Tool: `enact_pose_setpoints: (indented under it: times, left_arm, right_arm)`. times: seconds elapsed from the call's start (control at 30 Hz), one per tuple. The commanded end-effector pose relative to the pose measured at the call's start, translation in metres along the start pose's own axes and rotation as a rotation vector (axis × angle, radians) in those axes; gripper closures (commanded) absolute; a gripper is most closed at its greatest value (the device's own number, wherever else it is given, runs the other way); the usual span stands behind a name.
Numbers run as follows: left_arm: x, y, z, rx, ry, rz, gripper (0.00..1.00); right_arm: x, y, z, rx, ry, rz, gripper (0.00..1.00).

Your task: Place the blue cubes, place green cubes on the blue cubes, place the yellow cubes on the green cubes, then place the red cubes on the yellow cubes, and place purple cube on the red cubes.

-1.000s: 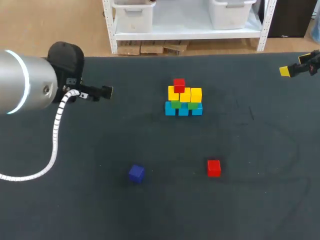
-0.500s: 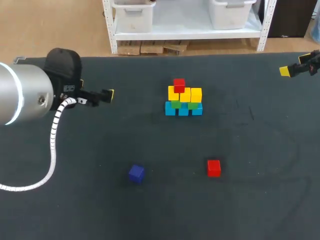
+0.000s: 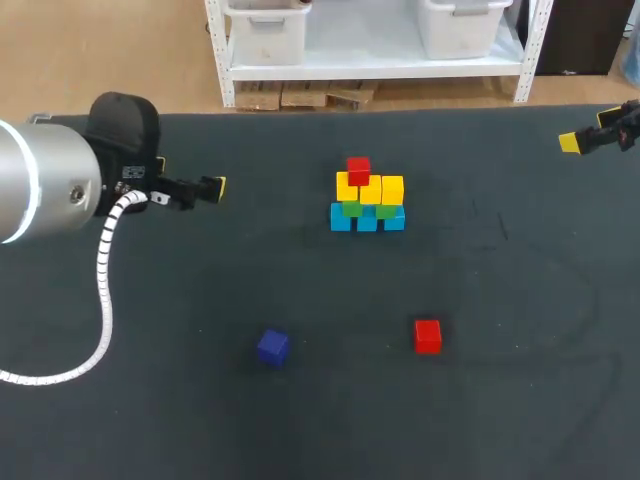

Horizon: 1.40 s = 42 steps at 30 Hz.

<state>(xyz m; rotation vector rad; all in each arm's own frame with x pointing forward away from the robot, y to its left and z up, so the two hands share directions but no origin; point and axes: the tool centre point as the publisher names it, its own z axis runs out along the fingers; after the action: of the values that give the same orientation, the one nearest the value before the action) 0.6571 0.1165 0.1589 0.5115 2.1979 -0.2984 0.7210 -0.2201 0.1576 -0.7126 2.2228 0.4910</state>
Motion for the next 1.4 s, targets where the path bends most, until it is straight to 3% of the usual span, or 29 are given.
enact_pose_setpoints:
  times: [0.03,0.27,0.47,0.57,0.67,0.77,0.9,1.17,1.4]
  left_arm:
    - [0.000,0.002,0.000,0.008,0.001,0.001,0.00]
    - [0.000,0.002,0.000,0.008,0.001,0.001,0.00]
    - [0.000,0.002,0.000,0.008,0.001,0.001,0.00]
    - [0.000,0.002,0.000,0.008,0.001,0.001,0.00]
    - [0.000,0.002,0.000,0.008,0.001,0.001,0.00]
    - [0.000,0.002,0.000,0.008,0.001,0.001,0.00]
    - [0.000,0.002,0.000,0.008,0.001,0.001,0.00]
    - [0.000,0.002,0.000,0.008,0.001,0.001,0.00]
    - [0.000,0.002,0.000,0.008,0.001,0.001,0.00]
  right_arm:
    - [0.000,-0.001,0.001,-0.004,-0.002,-0.001,0.00]
    - [0.014,0.022,-0.007,0.025,0.137,-0.108,0.00]
    - [0.050,0.062,-0.013,0.003,0.238,-0.277,0.00]
    - [0.072,0.084,-0.010,-0.063,0.290,-0.322,0.00]
    - [0.089,0.109,-0.006,-0.065,0.324,-0.389,0.00]
    - [0.102,0.136,-0.003,-0.149,0.372,-0.444,0.00]
    - [0.113,0.171,0.003,-0.181,0.437,-0.505,0.00]
    - [0.126,0.214,0.013,-0.282,0.449,-0.696,0.00]
    - [0.141,0.234,0.027,-0.355,0.497,-0.722,0.00]
